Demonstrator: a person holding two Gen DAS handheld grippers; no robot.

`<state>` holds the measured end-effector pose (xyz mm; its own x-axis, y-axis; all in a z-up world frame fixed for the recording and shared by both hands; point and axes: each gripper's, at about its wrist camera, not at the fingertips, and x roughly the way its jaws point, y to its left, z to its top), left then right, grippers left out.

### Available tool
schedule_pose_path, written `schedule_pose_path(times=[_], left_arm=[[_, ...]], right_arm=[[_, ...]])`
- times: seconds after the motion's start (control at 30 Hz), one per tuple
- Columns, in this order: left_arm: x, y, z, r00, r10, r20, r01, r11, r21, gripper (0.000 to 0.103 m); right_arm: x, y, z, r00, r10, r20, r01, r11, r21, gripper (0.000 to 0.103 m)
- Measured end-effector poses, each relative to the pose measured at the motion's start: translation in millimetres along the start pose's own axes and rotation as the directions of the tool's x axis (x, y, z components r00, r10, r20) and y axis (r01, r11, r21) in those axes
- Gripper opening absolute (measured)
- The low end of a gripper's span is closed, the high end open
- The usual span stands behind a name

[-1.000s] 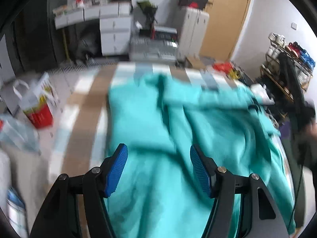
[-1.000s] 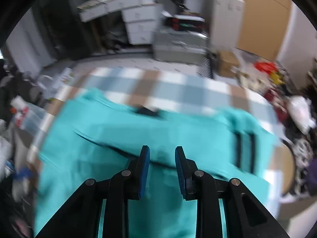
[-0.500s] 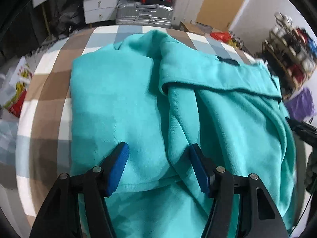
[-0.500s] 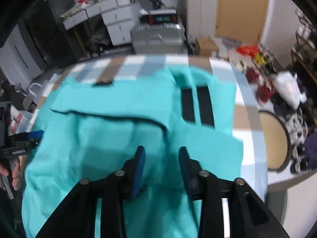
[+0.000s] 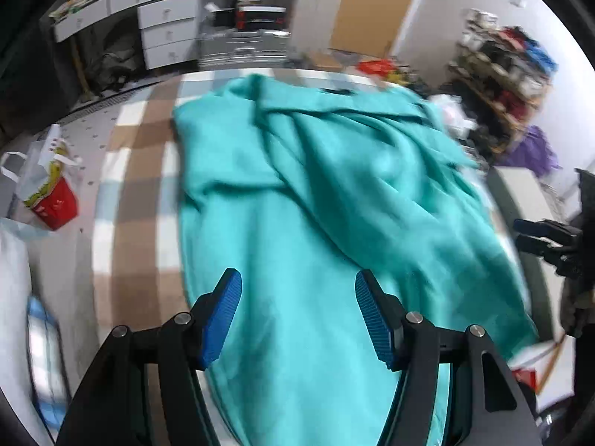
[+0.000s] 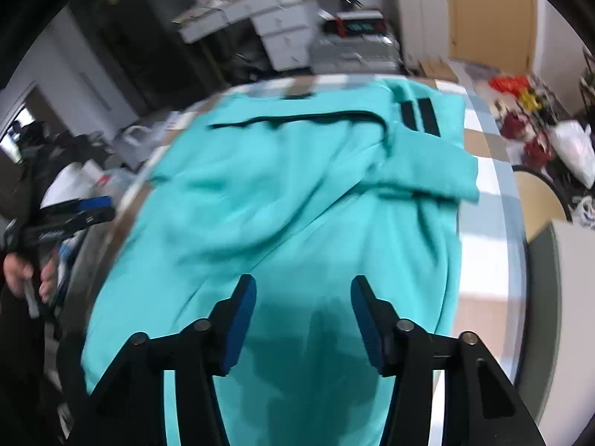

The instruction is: Fold large clothes

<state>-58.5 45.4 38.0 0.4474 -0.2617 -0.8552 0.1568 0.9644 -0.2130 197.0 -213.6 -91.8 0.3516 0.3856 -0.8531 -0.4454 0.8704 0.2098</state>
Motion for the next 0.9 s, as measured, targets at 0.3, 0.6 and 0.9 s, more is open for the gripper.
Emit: schedule_pose_path(times=[0.3, 0.6, 0.9], left_arm=[[-32, -44, -74, 0.999, -0.015, 0.034, 0.011, 0.993, 0.120, 0.076], [-12, -52, -114, 1.000, -0.013, 0.015, 0.012, 0.997, 0.070, 0.076], [11, -35, -118, 0.997, -0.022, 0.080, 0.018, 0.998, 0.054, 0.076]], right_arm=[[-74, 69, -135, 0.992, -0.036, 0.119, 0.056, 0.984, -0.167, 0.086], [-27, 83, -180, 0.934, -0.350, 0.067, 0.355, 0.904, -0.236, 0.086], [1, 61, -184, 0.852, -0.520, 0.060, 0.523, 0.850, -0.070, 0.039]])
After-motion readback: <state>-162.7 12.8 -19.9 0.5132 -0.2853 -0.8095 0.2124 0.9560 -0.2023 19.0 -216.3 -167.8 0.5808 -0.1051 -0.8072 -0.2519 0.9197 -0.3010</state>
